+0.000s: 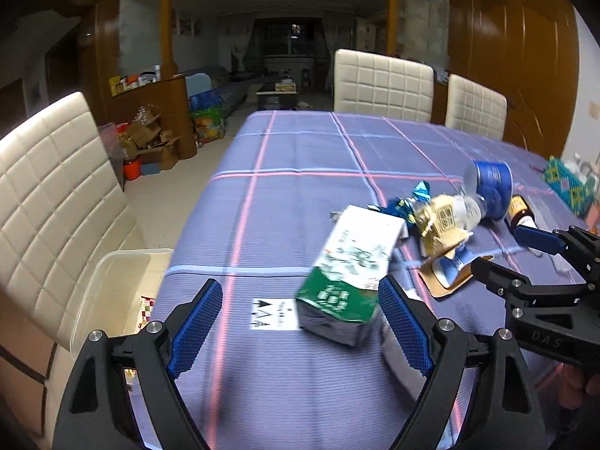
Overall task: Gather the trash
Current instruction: 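Grasp the green milk carton with the left tool while the right tool grasps the blue-printed paper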
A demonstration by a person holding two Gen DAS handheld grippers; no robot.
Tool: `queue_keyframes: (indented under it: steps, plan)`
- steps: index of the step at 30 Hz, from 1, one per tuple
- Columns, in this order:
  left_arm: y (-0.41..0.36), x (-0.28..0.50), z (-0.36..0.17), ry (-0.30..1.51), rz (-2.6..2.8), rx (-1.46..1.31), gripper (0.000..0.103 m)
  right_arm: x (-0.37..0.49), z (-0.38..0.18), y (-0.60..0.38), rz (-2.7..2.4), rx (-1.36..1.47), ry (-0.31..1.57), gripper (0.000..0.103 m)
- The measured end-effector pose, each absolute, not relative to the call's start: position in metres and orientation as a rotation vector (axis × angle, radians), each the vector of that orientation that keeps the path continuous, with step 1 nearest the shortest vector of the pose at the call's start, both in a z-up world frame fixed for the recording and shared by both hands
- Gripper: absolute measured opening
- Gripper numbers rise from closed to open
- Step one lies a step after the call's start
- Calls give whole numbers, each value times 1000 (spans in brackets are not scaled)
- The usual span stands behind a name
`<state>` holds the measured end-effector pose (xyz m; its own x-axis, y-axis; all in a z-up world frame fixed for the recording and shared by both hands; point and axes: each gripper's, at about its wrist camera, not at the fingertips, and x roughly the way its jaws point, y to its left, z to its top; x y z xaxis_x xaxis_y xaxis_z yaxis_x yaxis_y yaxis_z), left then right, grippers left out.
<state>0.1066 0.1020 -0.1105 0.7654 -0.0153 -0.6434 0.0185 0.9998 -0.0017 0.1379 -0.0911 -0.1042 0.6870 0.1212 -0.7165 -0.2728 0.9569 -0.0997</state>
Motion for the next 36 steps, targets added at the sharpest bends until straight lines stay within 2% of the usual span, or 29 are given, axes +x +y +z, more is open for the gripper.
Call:
queue_keyframes:
  steps: [11,14,15,17,19,36]
  plan:
    - [97,131,-128,818,-41,1,83,158,-134,-90,267,-147,885,82]
    - [96,133,-128,812,-56,-15,82,161,-136,-91,290,-126,900,63]
    - [96,133,-128,811,-58,-18,81,161,-135,-91,291,-126,896,62]
    - [95,133,-128,808,-75,-27,63,158,-134,-91,288,-130,885,61]
    - [95,131,-128,811,-85,-30,57,156,-131,-93,277,-121,874,61]
    - [101,112,-98,701,-79,-34,57,142,-105,-80,296,-160,800,61]
